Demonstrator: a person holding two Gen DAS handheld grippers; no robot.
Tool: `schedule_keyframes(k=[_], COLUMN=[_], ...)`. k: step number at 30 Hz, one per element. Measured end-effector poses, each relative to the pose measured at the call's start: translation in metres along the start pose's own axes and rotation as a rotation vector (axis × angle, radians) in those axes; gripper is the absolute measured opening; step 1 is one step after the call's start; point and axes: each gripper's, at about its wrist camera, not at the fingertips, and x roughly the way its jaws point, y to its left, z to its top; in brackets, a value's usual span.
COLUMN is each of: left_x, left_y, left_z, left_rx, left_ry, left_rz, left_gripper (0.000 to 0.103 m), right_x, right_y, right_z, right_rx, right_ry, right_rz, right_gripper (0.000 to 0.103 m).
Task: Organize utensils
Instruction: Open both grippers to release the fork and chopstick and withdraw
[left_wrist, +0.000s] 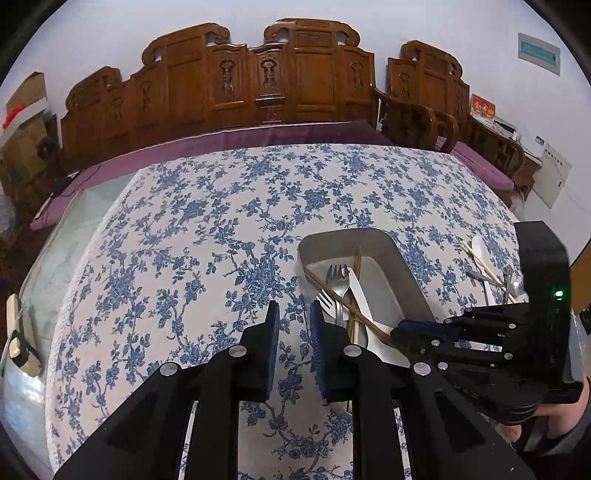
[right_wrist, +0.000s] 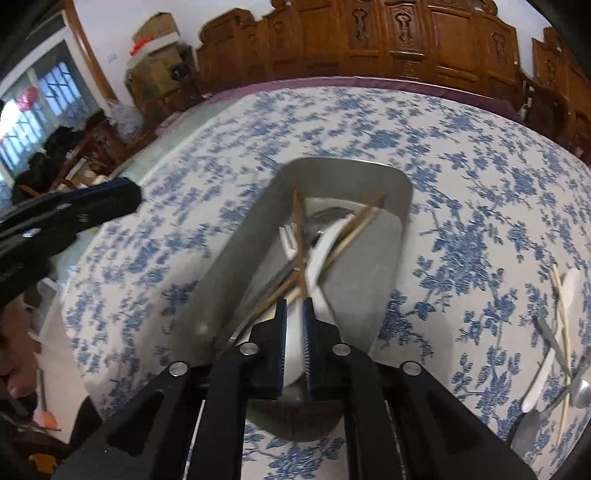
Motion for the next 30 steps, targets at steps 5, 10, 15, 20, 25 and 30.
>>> schedule_keyframes(k=[5,10,15,20,25,30], left_x=[-0.001,-0.005,-0.01,-0.01,-0.012,-0.013], left_y=[-0.005,-0.017,-0.033,-0.057,-0.079,-0.098], left_z=[0.0,-0.003,-0.003,-0.002,0.002,0.008], left_rx=[0.001,0.011,0.02,0.04,0.061,0.064], left_ry=[0.0,-0.008,-0.023,-0.035,-0.057,-0.069], left_rz=[-0.003,-0.018,-0.042,-0.063,-0.057,-0.068], left_gripper=[0.016,0.023,0.033,0.052,0.069,0.08], right_x=[-0.013,-0.043,-0.081,-0.115,-0.14,-0.158], right_y=[0.005,-0.004,-0.029,-0.058,-0.084,-0.106], right_z=[-0.003,-0.006,-0.019,-0.041,-0.061,-0.075], right_rx=[-0.037,-0.045,-0.043,-0.023,0.002,0.024], right_ry=[-0.031,-0.081,-0.129,-0.162,-0.18,-0.193], right_rz=[0.041,0.0,-0.05,-0.115,-0.185,-0.22], right_gripper=[0.011,0.011,0.011,0.011,0.011,0.011])
